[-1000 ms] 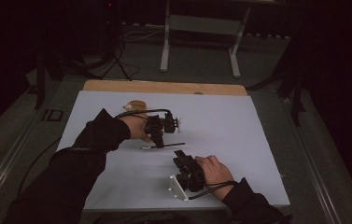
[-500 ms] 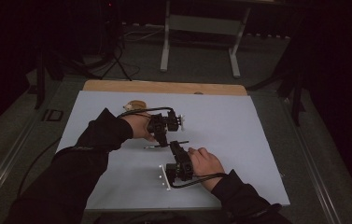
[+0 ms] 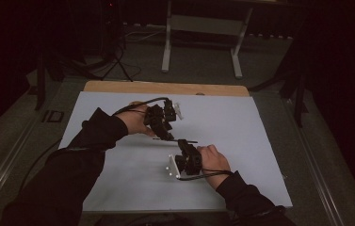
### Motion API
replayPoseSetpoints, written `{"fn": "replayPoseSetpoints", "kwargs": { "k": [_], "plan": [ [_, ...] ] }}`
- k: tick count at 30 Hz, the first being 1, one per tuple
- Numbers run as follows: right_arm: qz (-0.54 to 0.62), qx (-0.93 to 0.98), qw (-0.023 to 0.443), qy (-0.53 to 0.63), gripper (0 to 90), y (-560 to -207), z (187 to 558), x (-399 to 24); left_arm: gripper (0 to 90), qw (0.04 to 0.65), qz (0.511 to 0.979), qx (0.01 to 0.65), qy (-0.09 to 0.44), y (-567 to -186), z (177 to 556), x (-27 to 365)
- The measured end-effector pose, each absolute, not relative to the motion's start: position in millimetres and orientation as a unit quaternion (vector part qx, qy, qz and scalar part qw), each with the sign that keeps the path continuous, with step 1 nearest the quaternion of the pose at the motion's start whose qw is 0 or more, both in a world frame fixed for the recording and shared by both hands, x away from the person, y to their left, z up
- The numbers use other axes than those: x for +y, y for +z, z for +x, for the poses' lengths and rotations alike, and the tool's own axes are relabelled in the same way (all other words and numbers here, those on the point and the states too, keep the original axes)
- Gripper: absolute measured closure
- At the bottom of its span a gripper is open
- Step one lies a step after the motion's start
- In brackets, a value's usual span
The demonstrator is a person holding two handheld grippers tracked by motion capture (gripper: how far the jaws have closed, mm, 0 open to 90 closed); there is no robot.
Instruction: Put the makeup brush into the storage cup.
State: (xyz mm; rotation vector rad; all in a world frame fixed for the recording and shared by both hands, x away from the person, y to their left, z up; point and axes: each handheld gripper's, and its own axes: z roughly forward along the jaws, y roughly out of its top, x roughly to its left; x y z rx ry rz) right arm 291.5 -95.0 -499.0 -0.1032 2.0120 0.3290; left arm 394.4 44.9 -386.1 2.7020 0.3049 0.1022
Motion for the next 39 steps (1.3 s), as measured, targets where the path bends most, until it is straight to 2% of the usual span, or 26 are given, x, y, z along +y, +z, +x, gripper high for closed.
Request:
{"fn": "replayPoseSetpoints", "kwargs": {
  "k": [1, 3, 5, 7, 8, 10, 13, 16, 19, 22, 28, 32, 39],
  "plan": [
    [-0.031, 0.842, 0.52, 0.141, 86.0, -498.0, 294.1, -97.5, 55.8, 0.222, 0.967, 0.116, 0.043, -380.6, 394.8, 49.3],
    [0.004, 0.854, 0.497, 0.154, 86.0, -496.0, 299.9, -103.3, 47.8, 0.266, 0.954, 0.134, 0.045, -369.0, 396.3, 60.5],
    [0.037, 0.861, 0.481, 0.161, 86.0, -495.6, 305.9, -109.0, 36.1, 0.308, 0.943, 0.128, 0.02, -358.8, 397.0, 73.6],
    [0.068, 0.866, 0.467, 0.165, 86.0, -494.7, 311.5, -114.2, 25.5, 0.337, 0.932, 0.13, 0.032, -350.9, 394.2, 83.7],
    [0.081, 0.868, 0.46, 0.171, 86.0, -494.0, 314.4, -116.4, 23.0, 0.35, 0.926, 0.135, 0.034, -347.9, 392.8, 88.0],
    [0.13, 0.875, 0.422, 0.2, 86.0, -489.6, 321.7, -121.9, 8.0, 0.378, 0.912, 0.149, 0.054, -343.0, 386.7, 95.6],
    [0.183, 0.874, 0.376, 0.247, 86.0, -481.6, 330.2, -128.8, 0.3, 0.45, 0.874, 0.164, 0.079, -341.8, 373.8, 110.2],
    [0.213, 0.867, 0.35, 0.283, 86.0, -471.6, 336.2, -132.8, 0.3, 0.505, 0.838, 0.182, 0.1, -350.0, 357.3, 124.0],
    [0.225, 0.86, 0.339, 0.307, 85.9, -461.2, 342.1, -135.5, 0.3, 0.529, 0.814, 0.206, 0.121, -363.4, 342.4, 138.2],
    [0.248, 0.857, 0.305, 0.333, 85.9, -451.9, 348.7, -138.1, 0.3, 0.531, 0.802, 0.217, 0.164, -379.0, 326.9, 150.5],
    [0.28, 0.834, 0.255, 0.402, 86.0, -437.7, 359.7, -140.7, 0.3, 0.556, 0.772, 0.245, 0.188, -406.7, 301.6, 170.3],
    [0.283, 0.823, 0.25, 0.425, 86.0, -431.9, 363.7, -132.3, 0.3, 0.556, 0.761, 0.259, 0.21, -428.8, 283.0, 176.2],
    [0.289, 0.798, 0.234, 0.474, 86.0, -423.3, 370.0, -111.3, 0.3, 0.558, 0.746, 0.306, 0.197, -460.5, 256.0, 189.0]
  ]
}}
